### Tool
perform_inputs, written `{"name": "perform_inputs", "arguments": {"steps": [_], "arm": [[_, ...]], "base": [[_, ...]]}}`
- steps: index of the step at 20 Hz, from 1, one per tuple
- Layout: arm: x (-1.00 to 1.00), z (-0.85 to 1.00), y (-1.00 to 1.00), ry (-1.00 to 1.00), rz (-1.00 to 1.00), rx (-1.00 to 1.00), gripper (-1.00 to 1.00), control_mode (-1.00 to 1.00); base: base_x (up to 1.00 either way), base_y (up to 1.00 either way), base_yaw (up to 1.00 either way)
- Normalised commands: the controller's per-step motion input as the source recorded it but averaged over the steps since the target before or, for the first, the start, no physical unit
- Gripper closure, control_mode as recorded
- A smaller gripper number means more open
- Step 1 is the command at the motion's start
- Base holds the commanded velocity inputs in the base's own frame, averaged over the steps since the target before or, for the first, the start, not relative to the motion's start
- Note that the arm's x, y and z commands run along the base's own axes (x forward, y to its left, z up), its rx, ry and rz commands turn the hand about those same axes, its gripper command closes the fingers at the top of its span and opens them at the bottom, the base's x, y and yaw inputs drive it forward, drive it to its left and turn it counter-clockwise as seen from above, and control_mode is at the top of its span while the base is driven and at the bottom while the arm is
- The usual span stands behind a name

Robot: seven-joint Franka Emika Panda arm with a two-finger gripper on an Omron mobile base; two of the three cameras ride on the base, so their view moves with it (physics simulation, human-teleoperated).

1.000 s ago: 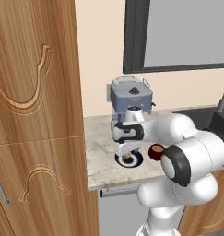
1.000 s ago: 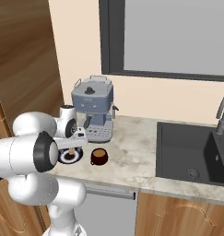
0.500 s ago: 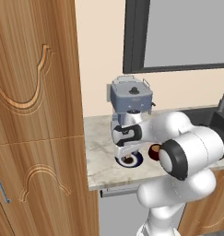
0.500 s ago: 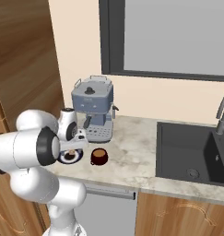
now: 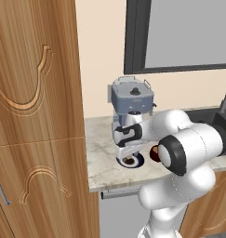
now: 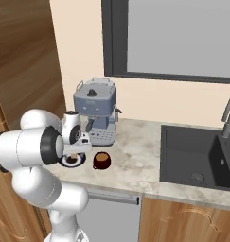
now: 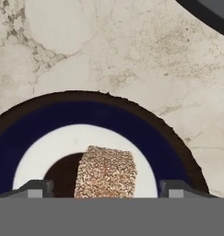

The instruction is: Take a sugar cube from the saucer and place it inside the coffee. Then, grab milk from the fridge and place it next to the coffee on the counter to sweeten the coffee.

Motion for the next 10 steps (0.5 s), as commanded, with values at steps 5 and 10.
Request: {"name": "perform_inputs", "arguments": {"steps": [5, 10], "arm": [[0.03, 0.00, 0.01, 0.00, 0.00, 0.00, 1.00, -1.00], [0.00, 0.00, 0.00, 0.00, 0.00, 0.00, 1.00, -1.00]], "base": [[0.00, 0.00, 0.00], [0.00, 0.00, 0.00]]}}
